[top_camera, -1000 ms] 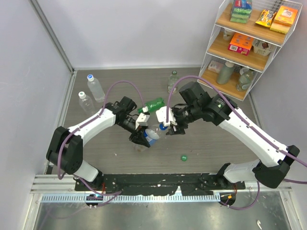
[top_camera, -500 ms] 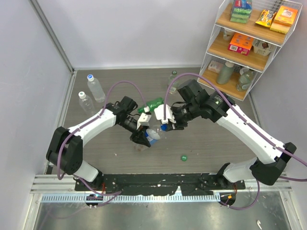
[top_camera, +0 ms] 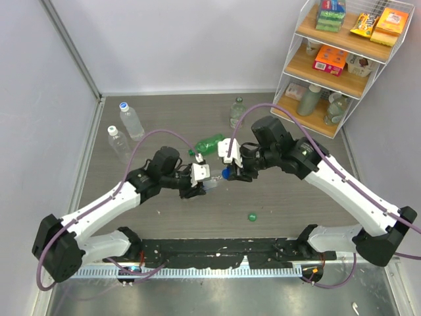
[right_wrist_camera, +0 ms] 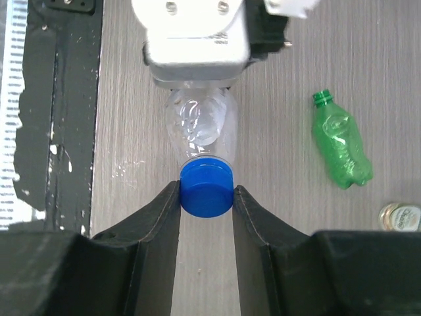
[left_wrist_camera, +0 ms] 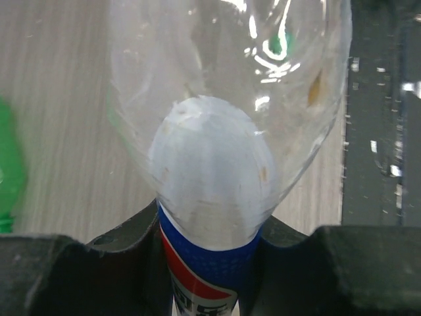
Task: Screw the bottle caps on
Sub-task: Screw the bottle cap onto the plastic bottle.
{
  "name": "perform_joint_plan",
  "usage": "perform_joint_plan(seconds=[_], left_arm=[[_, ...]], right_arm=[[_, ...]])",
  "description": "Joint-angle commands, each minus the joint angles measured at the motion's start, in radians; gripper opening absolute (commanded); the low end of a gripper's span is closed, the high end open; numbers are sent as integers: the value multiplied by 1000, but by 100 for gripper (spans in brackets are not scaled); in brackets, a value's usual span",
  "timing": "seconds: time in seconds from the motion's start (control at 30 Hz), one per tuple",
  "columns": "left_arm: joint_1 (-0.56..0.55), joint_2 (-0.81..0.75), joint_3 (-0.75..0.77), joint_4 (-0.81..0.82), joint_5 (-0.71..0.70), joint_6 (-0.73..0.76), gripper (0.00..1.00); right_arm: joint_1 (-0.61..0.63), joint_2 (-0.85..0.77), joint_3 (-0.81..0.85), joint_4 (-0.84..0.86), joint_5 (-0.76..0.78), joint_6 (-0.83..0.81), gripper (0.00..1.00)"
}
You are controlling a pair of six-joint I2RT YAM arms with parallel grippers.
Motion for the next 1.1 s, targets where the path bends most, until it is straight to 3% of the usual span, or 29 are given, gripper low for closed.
perform_joint_plan(seconds=[0.0,0.13,0.27,0.5,0.67,0.9,1.07], left_arm=[[-74,-83,-6,374,-232,-120,0],[-174,-92,-31,438,-457,-96,0],[-267,-123,-97,602,-642,-50,0],[-373,-135,-149,756,-797,20,0],[-490,-55,-186,975,-1045,183,0],[-542,87,-210,1224,-1151,249,0],[-585,282,-189,1576,-1280,419,0]], right_arm=[[15,-62,-111,211,27,279,1],[12,-68,-137,305,53,426,1],[12,-40,-135,301,65,532,1],[1,-57,-181,359,177,692,1],[1,-82,-223,438,336,913,1],[1,-115,-316,610,492,1246,1],[0,-134,-359,675,601,1427,1]])
